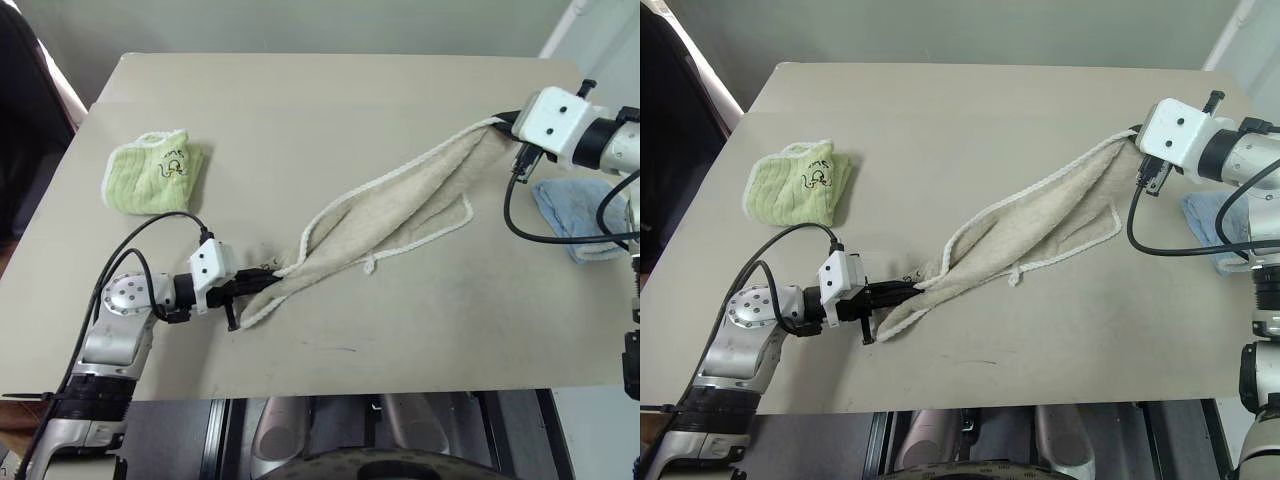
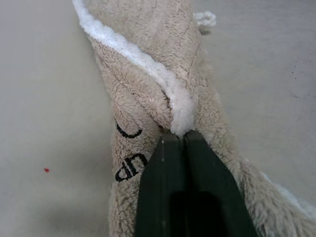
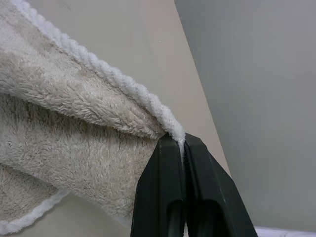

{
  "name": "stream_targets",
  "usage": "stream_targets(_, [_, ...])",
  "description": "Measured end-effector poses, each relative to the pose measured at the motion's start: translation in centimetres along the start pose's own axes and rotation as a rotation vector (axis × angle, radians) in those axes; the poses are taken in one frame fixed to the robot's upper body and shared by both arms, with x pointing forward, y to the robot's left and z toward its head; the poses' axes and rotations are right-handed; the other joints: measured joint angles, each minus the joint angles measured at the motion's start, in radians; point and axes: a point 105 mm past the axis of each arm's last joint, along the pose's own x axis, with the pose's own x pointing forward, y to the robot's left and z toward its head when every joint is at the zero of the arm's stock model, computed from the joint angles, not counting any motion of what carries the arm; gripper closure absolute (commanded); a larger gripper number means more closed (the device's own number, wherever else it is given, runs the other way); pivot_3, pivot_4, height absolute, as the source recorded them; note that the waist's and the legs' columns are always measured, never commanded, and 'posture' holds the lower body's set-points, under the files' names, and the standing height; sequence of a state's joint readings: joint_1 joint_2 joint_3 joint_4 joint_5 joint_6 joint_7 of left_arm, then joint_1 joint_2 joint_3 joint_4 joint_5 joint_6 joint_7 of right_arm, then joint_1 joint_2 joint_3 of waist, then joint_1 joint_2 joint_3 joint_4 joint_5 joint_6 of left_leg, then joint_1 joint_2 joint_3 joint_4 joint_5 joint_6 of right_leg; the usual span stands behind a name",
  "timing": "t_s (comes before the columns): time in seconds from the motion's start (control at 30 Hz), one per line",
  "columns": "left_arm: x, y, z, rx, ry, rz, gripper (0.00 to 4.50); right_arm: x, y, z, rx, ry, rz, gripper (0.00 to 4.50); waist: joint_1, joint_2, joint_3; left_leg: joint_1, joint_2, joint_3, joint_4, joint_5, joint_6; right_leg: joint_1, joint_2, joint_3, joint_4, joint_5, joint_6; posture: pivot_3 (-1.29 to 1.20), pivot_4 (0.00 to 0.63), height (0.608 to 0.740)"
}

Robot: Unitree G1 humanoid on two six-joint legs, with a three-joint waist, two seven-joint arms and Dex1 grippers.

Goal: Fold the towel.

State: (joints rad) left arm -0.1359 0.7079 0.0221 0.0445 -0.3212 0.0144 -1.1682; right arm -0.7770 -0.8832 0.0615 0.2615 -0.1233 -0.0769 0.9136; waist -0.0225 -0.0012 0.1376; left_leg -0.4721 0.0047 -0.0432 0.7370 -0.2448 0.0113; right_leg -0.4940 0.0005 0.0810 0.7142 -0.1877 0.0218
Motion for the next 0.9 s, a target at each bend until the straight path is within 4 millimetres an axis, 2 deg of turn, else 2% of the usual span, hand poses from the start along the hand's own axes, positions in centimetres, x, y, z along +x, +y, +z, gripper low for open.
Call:
stream_targets(0.27, [0.1, 1.7, 1.1, -0.005, -0.055, 0.089, 4.46, 0.0, 0.0, 0.0, 0.000, 0.001, 0.000, 4.50, 0.000, 0.000, 0.000, 0.000, 0.000, 0.000, 0.000, 0.000, 0.000, 0.000, 0.000, 0.000, 0.000, 0.000, 0.000, 0.00, 0.150, 0.697])
stream_targets(0.43, [-0.2, 2.0, 1.3, -0.067, -0.084, 0.103, 4.46, 0.0, 0.0, 0.0, 0.000, 0.001, -0.001, 4.50, 0.000, 0.000, 0.000, 0.000, 0.000, 0.000, 0.000, 0.000, 0.000, 0.000, 0.000, 0.000, 0.000, 0.000, 0.000, 0.00, 0.150, 0.697])
stream_targets(0.6, [-0.7, 4.1, 2.3, -0.060, -0.115, 0.168, 4.46, 0.0, 0.0, 0.0, -0.001, 0.000, -0.005, 4.50, 0.002, 0.000, 0.000, 0.000, 0.000, 0.000, 0.000, 0.000, 0.000, 0.000, 0.000, 0.000, 0.000, 0.000, 0.000, 0.00, 0.150, 0.697])
stream_targets(0.9, [-1.3, 5.4, 0.7, -0.131, -0.072, 0.208, 4.46, 0.0, -0.1, 0.0, -0.001, -0.001, -0.010, 4.50, 0.002, 0.000, 0.000, 0.000, 0.000, 0.000, 0.000, 0.000, 0.000, 0.000, 0.000, 0.000, 0.000, 0.000, 0.000, 0.00, 0.150, 0.697])
